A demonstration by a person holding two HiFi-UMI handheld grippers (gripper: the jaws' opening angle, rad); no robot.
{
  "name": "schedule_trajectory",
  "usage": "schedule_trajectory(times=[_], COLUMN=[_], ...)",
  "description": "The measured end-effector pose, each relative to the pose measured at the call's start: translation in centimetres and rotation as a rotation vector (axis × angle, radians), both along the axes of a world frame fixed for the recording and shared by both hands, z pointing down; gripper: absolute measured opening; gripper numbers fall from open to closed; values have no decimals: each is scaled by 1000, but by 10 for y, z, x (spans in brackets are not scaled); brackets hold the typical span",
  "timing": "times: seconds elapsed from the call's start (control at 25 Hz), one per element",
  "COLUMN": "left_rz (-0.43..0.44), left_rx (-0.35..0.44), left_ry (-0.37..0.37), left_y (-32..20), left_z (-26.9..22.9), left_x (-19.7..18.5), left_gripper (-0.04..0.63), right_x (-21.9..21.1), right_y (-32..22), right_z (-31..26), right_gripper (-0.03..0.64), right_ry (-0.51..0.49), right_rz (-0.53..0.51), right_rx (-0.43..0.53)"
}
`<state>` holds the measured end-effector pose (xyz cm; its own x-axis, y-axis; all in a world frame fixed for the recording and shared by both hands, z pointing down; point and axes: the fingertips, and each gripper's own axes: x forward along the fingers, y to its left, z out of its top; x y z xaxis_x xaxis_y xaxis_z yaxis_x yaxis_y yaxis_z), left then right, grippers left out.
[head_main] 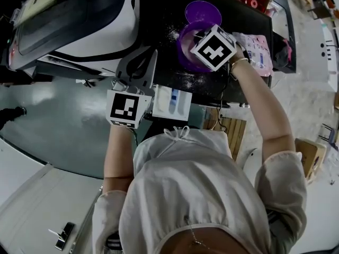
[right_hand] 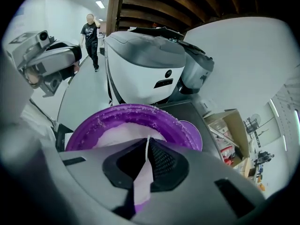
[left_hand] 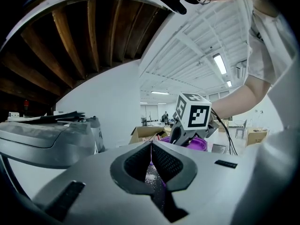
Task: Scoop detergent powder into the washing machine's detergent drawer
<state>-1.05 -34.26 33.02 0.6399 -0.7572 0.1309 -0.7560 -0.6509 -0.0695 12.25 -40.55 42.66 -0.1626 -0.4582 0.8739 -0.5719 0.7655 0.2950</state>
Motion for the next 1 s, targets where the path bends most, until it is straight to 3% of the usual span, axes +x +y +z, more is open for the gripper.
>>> schedule_trajectory(times=[0.32, 0.52, 1.0], left_rz=[-14, -20, -35], left_rx=[-18, -22, -16], left_ry=[4, -4, -23], left_y=[2, 5, 23], left_z=[8, 12, 11], left_x=[-9, -12, -17], left_gripper=[23, 23, 23], right_x=[-10, -21, -29], right_y=[2, 19, 43], right_z=[5, 20, 13], right_gripper=[12, 12, 12], right_ry=[-7, -113, -252], right_rz=[2, 23, 21], right_rx=[-43, -172, -304])
